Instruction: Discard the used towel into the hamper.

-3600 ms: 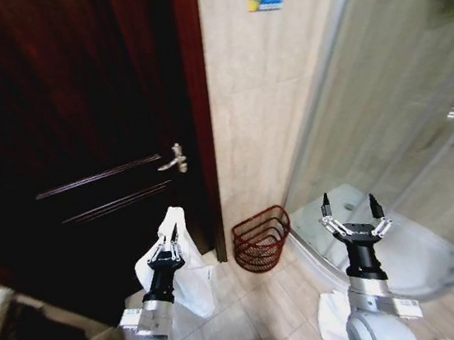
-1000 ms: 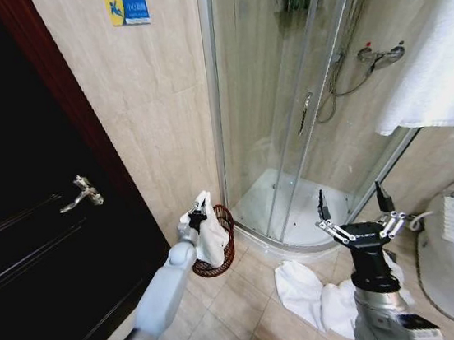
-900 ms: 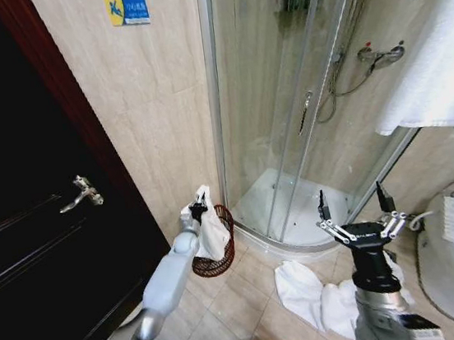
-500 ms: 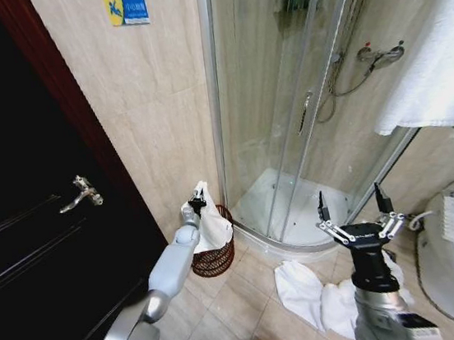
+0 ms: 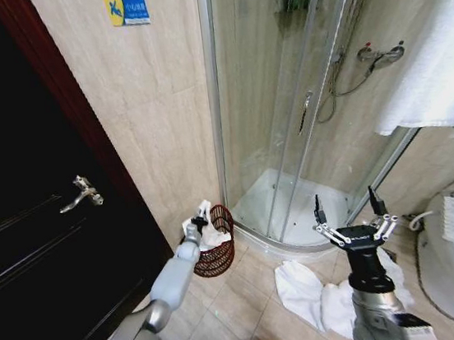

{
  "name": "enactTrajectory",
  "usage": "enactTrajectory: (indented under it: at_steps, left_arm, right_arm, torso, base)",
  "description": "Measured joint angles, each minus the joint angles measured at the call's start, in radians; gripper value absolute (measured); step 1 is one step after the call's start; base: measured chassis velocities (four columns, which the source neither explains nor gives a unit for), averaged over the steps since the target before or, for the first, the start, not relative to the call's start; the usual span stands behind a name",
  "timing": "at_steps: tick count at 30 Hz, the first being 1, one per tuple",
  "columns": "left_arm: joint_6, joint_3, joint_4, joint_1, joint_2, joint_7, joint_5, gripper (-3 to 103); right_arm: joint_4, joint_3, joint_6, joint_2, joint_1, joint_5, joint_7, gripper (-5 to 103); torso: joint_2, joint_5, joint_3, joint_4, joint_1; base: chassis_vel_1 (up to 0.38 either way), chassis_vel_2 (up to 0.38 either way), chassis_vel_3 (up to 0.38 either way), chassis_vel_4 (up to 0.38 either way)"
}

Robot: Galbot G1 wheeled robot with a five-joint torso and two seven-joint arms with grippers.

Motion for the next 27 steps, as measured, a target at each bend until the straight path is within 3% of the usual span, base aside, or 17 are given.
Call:
enactTrajectory:
  at_steps: [13, 25, 27]
  left_arm:
    - [0.01, 0.012, -0.004, 0.022, -0.012, 0.001, 0.008, 6]
    - [0.009, 0.0, -0.021, 0.041, -0.013, -0.003, 0.005, 6]
    - [0.002, -0.002, -0.022, 0.042, -0.019, -0.004, 0.003, 6]
  right_arm:
    - [0.022, 0.001, 0.003, 0.0, -0.006, -0.003, -0.012, 100]
    - [0.024, -0.008, 0.013, 0.007, -0.001, -0.02, -0.03, 100]
    - [0.022, -0.007, 0.035, 0.003, 0.002, -0.004, -0.073, 100]
  torso:
    - [0.0, -0.0001, 0.0, -0.0001, 0.0]
    - [0.0, 0.0002, 0.0, 0.0002, 0.0]
    - [0.0, 0.0, 0.0, 0.0001, 0.001]
  base:
    - [-0.003, 0.003, 0.004, -0.004]
    - [-0.111, 0.108, 0.103, -0.101]
    - [-0.101, 0.108, 0.104, -0.074]
